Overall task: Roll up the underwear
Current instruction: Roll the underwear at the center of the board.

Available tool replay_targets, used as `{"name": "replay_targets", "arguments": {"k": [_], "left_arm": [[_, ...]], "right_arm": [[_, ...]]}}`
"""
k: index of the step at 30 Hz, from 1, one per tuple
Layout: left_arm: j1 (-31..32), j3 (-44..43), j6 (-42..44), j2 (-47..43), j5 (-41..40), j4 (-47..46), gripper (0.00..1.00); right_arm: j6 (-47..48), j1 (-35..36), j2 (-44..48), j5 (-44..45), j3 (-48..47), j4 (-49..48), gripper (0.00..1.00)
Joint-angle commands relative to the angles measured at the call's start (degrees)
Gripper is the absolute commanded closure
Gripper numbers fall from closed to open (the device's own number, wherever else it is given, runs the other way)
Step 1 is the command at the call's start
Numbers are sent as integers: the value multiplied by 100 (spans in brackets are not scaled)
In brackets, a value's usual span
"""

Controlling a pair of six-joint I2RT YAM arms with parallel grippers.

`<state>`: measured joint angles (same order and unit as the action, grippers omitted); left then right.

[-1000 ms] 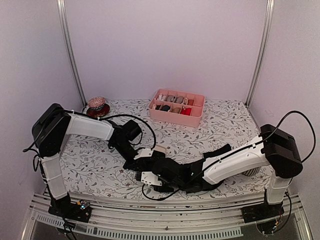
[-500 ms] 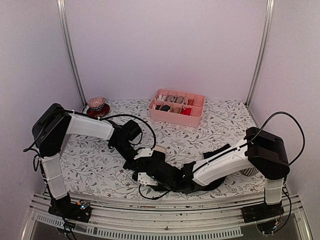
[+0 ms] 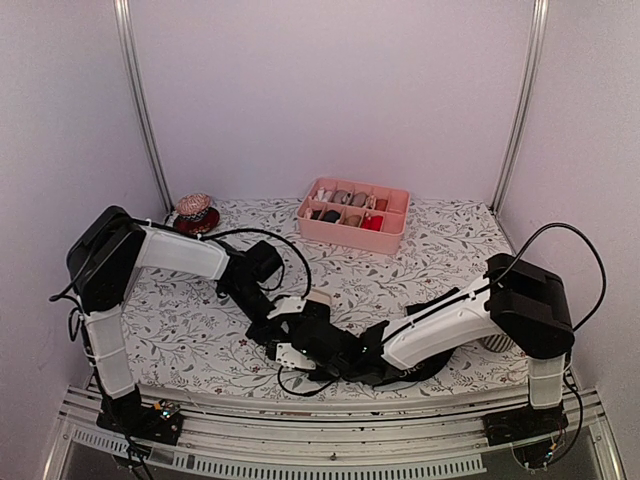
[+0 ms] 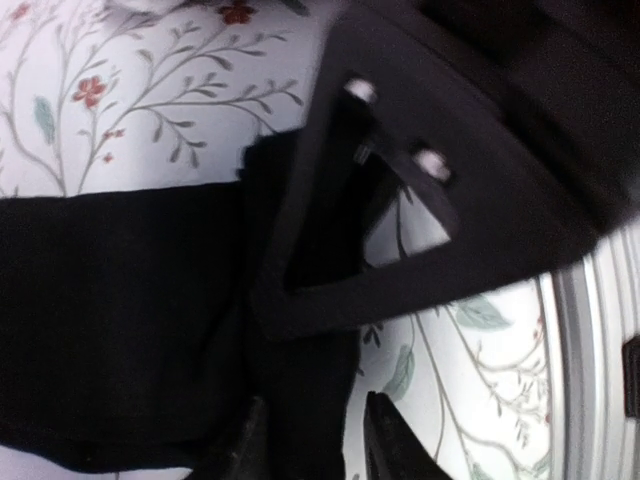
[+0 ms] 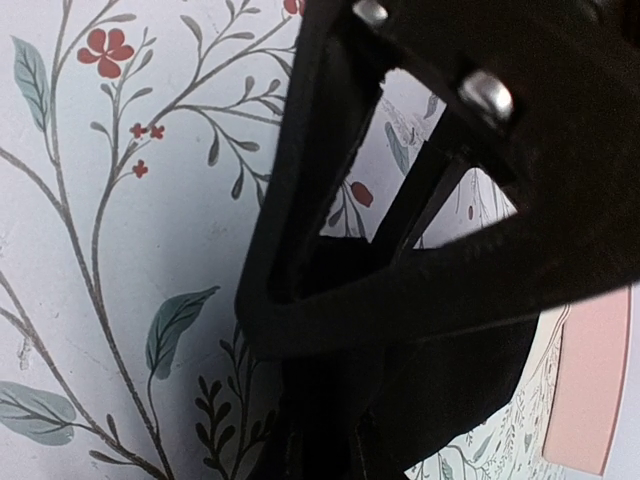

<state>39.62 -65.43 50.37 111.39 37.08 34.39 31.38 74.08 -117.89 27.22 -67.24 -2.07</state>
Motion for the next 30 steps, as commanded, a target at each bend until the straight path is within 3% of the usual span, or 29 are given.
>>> {"name": "replay_targets", "arguments": {"k": [1,7,9,15,21,30], "left_arm": [[-108,247,-63,-226,-347,-116,49],[-230,1001,-101,-1233,-528,-1159,12],[-237,1347,-53,-1616,-605,-1611,11],[-228,2347,290,-2389,-875,-2870,12],[-188,3356,646,-2872,-1068,-4300,20],[743,4544,1159,-2955,-2374,-6309,29]], "right_arm": [[-271,-52,-34,-474,-117,520,94],[-754,-293,-6,-1576,-418,1228,93],[-879,-397,11,-1876,-504,1404,93],[-1266,-759,127,-2927,-755,1869,92],[-1567,-1118,-40,-3991,-1199,2502,90],[-1970,-1700,-553,-5501,-1870,3123,88]]}}
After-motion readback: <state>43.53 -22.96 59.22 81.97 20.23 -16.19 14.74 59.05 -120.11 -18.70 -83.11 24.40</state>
